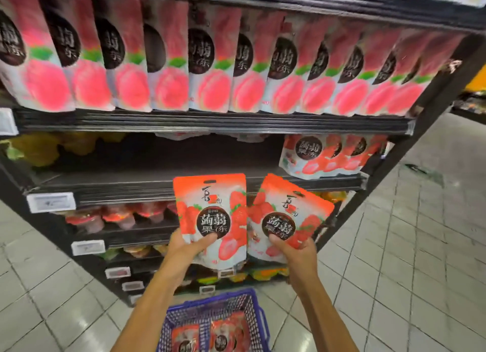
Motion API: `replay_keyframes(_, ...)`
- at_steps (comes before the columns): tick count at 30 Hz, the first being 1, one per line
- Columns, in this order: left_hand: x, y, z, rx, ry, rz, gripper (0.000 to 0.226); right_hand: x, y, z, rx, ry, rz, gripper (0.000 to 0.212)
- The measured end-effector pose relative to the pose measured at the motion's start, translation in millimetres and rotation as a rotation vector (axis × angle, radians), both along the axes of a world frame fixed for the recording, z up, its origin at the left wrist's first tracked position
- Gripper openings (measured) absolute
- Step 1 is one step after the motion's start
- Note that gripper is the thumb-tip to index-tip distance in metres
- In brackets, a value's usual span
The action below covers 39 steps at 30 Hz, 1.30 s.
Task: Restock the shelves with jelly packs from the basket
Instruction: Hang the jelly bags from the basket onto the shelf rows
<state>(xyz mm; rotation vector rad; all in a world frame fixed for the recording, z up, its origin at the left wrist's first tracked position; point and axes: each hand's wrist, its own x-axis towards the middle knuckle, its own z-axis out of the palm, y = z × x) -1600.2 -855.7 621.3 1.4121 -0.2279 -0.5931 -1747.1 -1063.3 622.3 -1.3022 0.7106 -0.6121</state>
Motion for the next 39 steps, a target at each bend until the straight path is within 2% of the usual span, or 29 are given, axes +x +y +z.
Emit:
replay_keyframes(5, 9.3, -27.6, 11.6, 0.015, -0.029, 0.004, 0.044, 14.8, -37.1, 14.3, -0.053, -0.015, -0.024, 0.024)
replay_keyframes(10, 15.6, -51.2, 18.3, 0.015, -0.019, 0.024, 0.043, 40.0, -66.9, 23.1, -0.141, 0.033, 0.014, 0.044)
replay_keyframes(15, 22.8, -65.9, 20.1, 0.036, -0.001, 0.030, 0.063, 68.7, -84.4, 34.4, -0.107, -0.003, 0.031, 0.061)
replay_keyframes(20, 29.2, -76.2, 23.5, 0.065, -0.011, 0.078, 0.050, 92.6, -97.8, 50.7, -0.129, -0.035, 0.054, 0.036)
replay_keyframes(29, 21.6, -79.7, 28.9, 0.078, -0.025, 0.093, 0.057, 116.6, -106.1, 54.3, -0.226, -0.058, -0.103, 0.038)
replay_keyframes(32, 17.7, -79.5, 29.0, 0.084, -0.022, 0.092, 0.061, 119.2, -111.3, 51.4, -0.290, -0.015, -0.069, 0.039)
replay_keyframes(35, 14.5, -81.1, 29.4, 0.091, -0.020, 0.098, 0.064, 115.3, -115.0, 47.9, -0.348, 0.037, -0.019, 0.051)
replay_keyframes(39, 11.7, -84.8, 28.0, 0.098, -0.013, 0.103, 0.054, 100.8, -114.4, 37.4, -0.413, 0.023, 0.019, 0.057)
